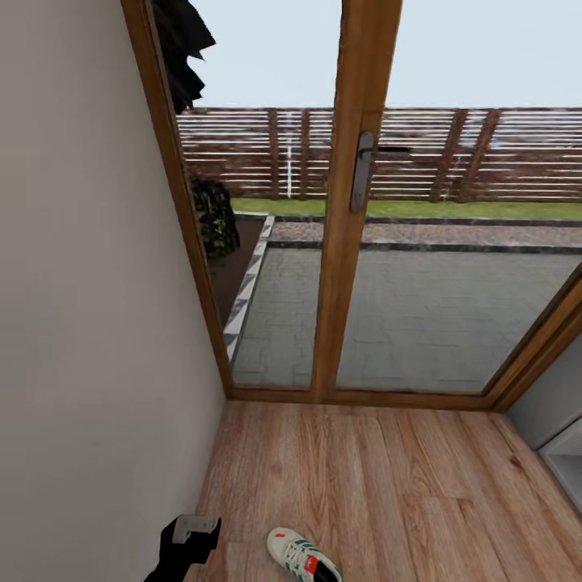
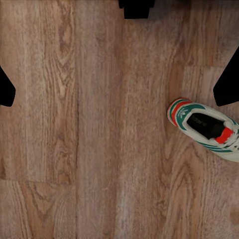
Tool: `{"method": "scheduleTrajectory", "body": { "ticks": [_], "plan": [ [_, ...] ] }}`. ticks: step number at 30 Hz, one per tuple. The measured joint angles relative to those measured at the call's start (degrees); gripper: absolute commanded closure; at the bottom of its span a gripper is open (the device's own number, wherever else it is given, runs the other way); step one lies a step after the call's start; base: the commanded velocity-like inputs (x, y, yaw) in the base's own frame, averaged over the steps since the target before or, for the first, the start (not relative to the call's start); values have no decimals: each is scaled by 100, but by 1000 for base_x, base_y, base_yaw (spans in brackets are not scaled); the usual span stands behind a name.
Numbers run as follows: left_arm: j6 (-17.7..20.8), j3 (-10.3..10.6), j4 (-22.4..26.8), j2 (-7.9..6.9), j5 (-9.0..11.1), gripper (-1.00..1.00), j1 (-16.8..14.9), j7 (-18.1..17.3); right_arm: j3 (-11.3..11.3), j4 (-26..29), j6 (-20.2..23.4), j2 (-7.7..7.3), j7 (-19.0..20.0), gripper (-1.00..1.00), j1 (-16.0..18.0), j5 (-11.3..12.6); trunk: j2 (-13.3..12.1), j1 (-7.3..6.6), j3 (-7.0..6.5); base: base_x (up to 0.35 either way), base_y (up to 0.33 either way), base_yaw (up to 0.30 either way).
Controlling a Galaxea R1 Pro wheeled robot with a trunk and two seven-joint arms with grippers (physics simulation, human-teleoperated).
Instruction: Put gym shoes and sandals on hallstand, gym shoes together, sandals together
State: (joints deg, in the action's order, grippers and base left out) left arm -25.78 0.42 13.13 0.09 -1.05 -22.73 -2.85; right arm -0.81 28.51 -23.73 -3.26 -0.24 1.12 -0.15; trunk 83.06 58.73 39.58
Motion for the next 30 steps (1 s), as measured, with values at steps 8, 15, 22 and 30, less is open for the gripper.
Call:
{"method": "scheduleTrajectory", "body": {
  "ticks": [8,15,22,30],
  "plan": [
    [-2,0,1,0,0,-100,0,1,-2,0,0,0,-1,-100,0,0,0,0,0,0,-6,17],
    [3,0,3,0,-5,-100,1,7,3,-2,-1,0,-1,-100,1,0,0,0,0,1,-1,204],
    [4,0,2,0,-7,-100,3,7,2,-1,0,0,0,-100,1,0,0,-2,0,129,-30,241],
    [-2,-5,1,0,-1,-100,0,8,1,0,0,0,0,-100,0,0,0,0,0,113,-42,66]
  ]
}}
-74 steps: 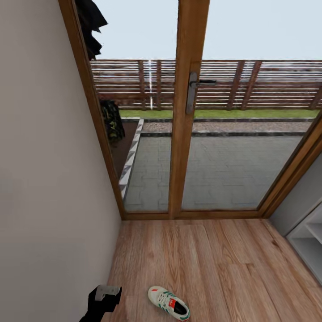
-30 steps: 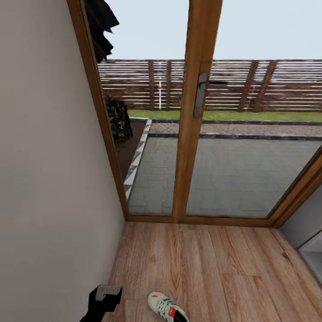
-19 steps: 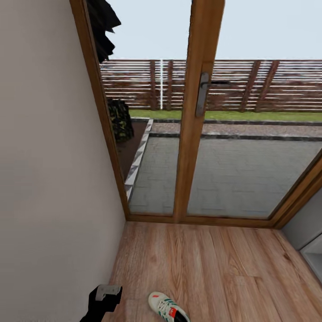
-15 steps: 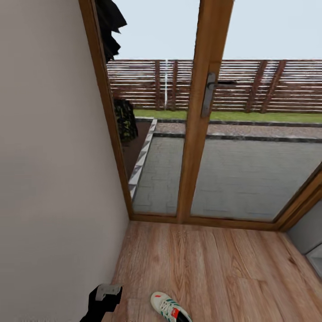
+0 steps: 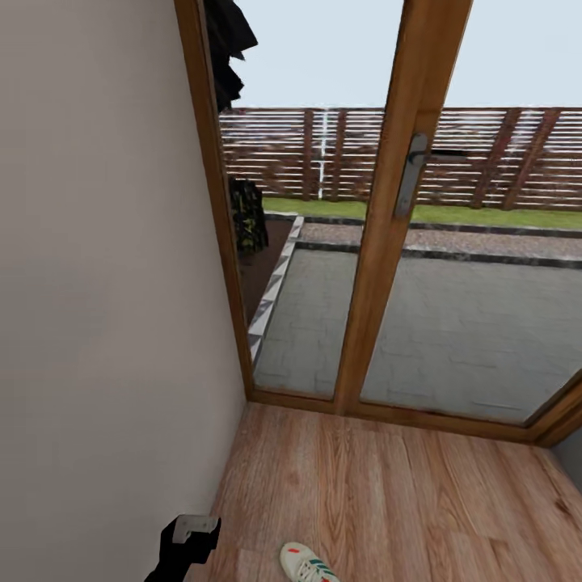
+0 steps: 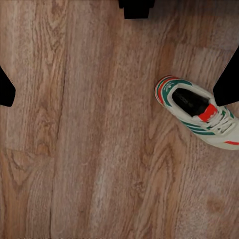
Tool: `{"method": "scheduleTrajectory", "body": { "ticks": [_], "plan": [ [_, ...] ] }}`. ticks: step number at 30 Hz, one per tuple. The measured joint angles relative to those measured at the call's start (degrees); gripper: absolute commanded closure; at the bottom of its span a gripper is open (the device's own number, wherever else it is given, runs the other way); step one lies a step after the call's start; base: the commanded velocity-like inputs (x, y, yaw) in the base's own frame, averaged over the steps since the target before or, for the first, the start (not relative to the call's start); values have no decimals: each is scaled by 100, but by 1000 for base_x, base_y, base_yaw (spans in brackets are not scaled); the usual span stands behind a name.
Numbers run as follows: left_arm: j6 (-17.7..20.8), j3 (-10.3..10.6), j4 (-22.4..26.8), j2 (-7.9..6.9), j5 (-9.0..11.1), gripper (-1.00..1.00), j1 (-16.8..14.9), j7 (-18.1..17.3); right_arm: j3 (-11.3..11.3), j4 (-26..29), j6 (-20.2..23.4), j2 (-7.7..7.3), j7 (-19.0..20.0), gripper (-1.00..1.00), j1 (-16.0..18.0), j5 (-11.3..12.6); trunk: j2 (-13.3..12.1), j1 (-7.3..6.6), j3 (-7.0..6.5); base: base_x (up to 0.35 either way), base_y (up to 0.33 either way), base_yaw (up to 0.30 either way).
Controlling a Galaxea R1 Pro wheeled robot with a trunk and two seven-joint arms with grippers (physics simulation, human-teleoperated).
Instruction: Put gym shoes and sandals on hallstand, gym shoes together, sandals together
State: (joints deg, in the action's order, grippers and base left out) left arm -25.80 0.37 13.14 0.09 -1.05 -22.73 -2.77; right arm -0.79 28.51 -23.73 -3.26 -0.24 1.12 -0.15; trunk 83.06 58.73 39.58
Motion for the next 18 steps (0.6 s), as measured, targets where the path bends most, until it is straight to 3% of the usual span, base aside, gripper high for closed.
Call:
{"method": "scheduleTrajectory", "body": {
  "ticks": [18],
  "plan": [
    [-3,1,-3,0,1,-100,1,0,1,0,0,0,0,-100,0,0,0,0,0,7,-3,13]
  ]
}}
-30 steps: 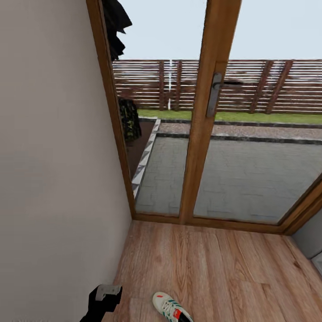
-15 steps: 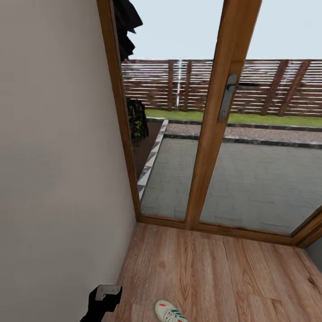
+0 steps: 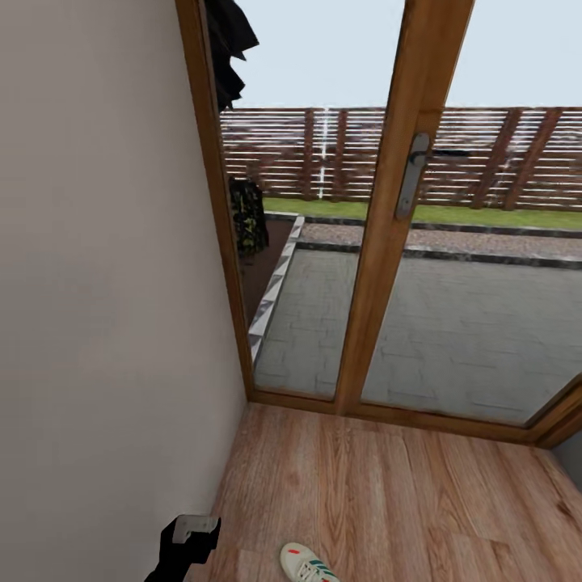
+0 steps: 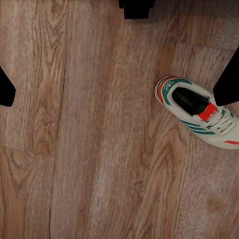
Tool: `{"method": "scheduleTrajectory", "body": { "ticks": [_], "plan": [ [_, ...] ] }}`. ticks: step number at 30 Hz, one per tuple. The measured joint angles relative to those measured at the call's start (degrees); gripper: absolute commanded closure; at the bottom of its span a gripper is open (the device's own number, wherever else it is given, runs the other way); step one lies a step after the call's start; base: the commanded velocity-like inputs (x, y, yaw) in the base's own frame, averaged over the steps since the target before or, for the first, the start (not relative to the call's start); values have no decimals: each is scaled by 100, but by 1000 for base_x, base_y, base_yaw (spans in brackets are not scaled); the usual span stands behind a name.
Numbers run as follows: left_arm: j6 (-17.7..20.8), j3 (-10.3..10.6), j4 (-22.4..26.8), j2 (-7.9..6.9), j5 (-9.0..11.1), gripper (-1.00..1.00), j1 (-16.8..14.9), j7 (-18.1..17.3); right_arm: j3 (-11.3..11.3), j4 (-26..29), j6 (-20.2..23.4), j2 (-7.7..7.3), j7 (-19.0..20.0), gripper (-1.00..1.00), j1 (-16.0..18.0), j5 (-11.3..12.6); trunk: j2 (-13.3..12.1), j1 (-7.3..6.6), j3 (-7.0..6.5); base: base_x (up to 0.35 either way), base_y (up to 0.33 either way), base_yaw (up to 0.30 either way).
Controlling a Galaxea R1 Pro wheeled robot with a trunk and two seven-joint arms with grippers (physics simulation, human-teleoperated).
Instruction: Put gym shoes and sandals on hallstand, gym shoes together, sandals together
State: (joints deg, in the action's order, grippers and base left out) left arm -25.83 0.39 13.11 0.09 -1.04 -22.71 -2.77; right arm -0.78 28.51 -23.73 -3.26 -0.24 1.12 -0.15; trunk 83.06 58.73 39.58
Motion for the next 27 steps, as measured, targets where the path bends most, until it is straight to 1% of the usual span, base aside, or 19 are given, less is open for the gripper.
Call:
{"method": "scheduleTrajectory", "body": {
  "ticks": [7,14,22,27],
  "plan": [
    [0,3,1,0,0,-100,-1,0,1,-1,0,0,0,-100,0,0,0,0,0,0,0,136],
    [0,3,-4,0,0,-100,-1,0,-2,0,0,0,0,-100,0,0,0,0,0,0,0,34],
    [0,3,-3,0,0,-100,-2,0,-1,0,0,0,-1,-100,0,0,0,2,0,-175,0,2],
    [0,2,-1,0,0,-100,-2,0,-4,0,0,0,0,-100,0,0,0,1,0,-80,0,0]
  ]
}}
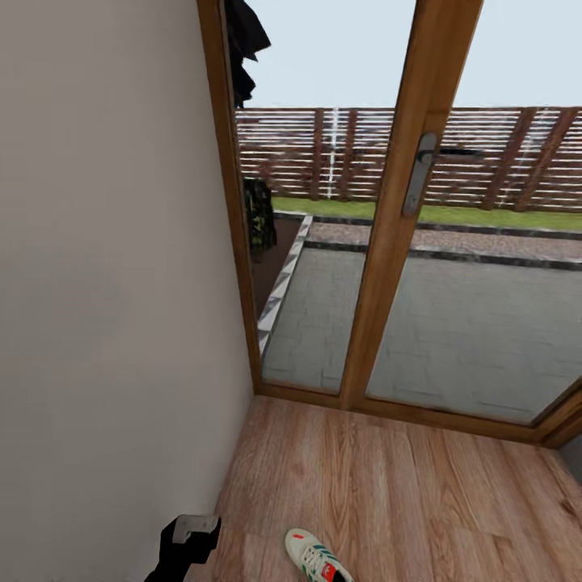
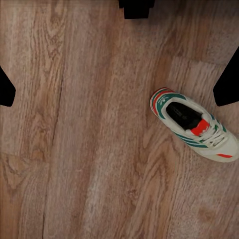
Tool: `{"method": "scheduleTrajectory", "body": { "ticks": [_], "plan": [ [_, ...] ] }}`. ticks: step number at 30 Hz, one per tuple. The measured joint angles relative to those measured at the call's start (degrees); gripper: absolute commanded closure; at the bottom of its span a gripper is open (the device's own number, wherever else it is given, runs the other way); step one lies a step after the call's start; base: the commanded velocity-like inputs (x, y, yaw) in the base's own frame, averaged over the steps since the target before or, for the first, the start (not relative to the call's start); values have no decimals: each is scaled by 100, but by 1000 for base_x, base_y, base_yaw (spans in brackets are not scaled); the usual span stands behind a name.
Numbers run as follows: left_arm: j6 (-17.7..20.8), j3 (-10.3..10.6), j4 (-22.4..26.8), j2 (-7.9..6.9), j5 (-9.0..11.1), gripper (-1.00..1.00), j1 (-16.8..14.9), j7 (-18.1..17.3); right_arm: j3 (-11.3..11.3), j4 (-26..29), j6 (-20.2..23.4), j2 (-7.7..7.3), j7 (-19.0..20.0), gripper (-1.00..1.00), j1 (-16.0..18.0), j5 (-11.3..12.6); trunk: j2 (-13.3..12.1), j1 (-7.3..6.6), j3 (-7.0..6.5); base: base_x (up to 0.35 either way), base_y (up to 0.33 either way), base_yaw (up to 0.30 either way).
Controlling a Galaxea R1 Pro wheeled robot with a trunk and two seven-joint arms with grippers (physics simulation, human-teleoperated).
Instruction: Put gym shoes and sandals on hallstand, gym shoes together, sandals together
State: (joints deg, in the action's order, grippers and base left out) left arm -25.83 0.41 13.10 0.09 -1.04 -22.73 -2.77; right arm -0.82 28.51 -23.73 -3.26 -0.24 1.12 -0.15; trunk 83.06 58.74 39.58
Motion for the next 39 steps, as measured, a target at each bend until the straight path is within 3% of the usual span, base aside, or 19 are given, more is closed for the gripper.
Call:
{"method": "scheduleTrajectory", "body": {
  "ticks": [31,39],
  "plan": [
    [0,0,3,0,0,-100,0,0,4,0,0,0,0,-100,0,0,0,-1,0,-5,-52,0],
    [0,-4,4,0,0,-100,0,0,5,0,0,0,0,-100,0,0,0,0,0,-136,-1,0]
  ]
}}
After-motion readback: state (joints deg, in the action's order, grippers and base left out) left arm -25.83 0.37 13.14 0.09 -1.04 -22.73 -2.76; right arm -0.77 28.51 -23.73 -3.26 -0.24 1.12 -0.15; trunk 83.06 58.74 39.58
